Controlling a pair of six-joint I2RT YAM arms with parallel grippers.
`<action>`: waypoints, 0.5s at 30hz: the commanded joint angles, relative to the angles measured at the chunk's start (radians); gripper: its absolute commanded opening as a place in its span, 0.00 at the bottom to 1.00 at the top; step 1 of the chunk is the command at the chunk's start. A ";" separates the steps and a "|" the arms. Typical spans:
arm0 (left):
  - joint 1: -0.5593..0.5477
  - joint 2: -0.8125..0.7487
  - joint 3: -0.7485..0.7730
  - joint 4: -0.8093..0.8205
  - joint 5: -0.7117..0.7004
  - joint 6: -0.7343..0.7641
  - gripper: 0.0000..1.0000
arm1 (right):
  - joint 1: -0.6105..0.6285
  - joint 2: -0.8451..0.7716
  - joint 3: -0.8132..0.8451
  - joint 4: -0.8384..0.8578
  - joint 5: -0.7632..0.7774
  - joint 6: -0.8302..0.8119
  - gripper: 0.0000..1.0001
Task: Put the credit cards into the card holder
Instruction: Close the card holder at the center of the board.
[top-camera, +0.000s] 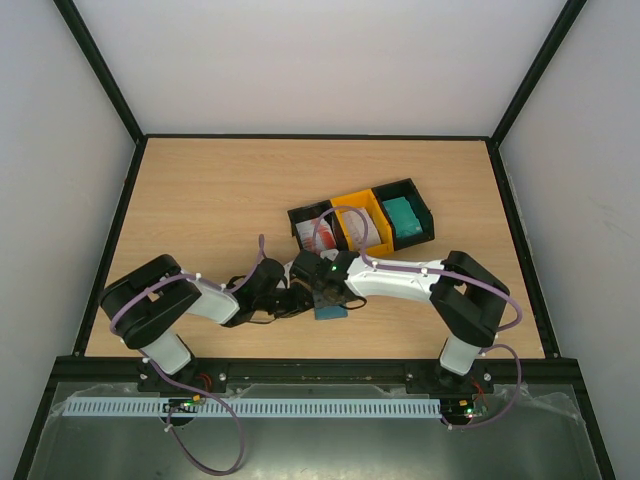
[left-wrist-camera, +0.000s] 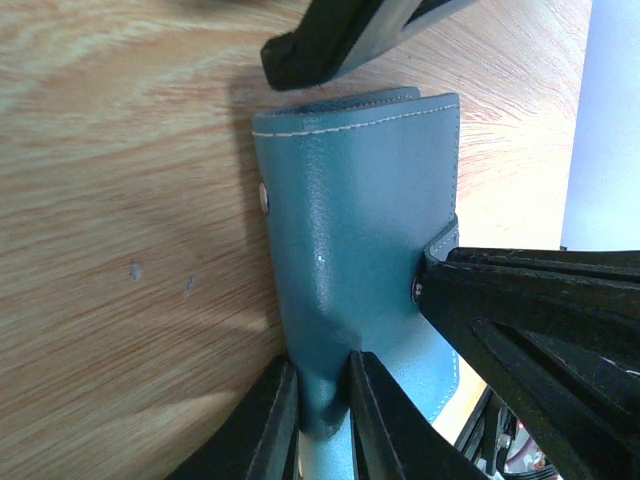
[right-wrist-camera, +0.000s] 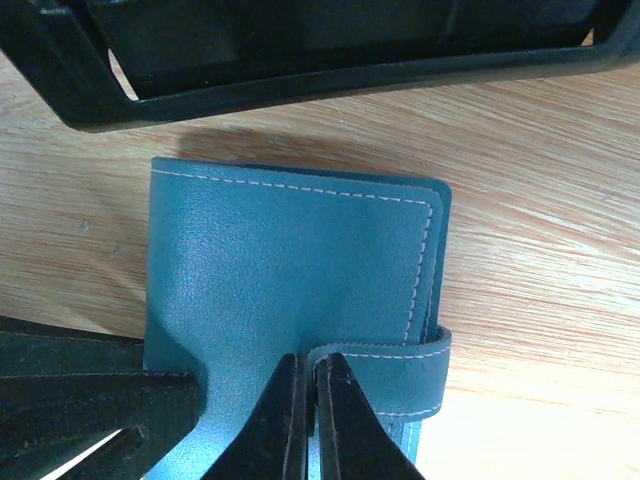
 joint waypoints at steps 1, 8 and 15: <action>-0.005 0.029 0.012 -0.001 -0.008 0.016 0.16 | 0.009 0.075 -0.046 0.066 -0.076 0.004 0.02; -0.004 0.029 0.009 -0.001 -0.008 0.017 0.16 | 0.009 0.105 -0.052 0.102 -0.083 0.013 0.02; -0.005 0.035 0.007 0.001 -0.006 0.018 0.16 | 0.009 0.137 -0.058 0.122 -0.101 0.029 0.02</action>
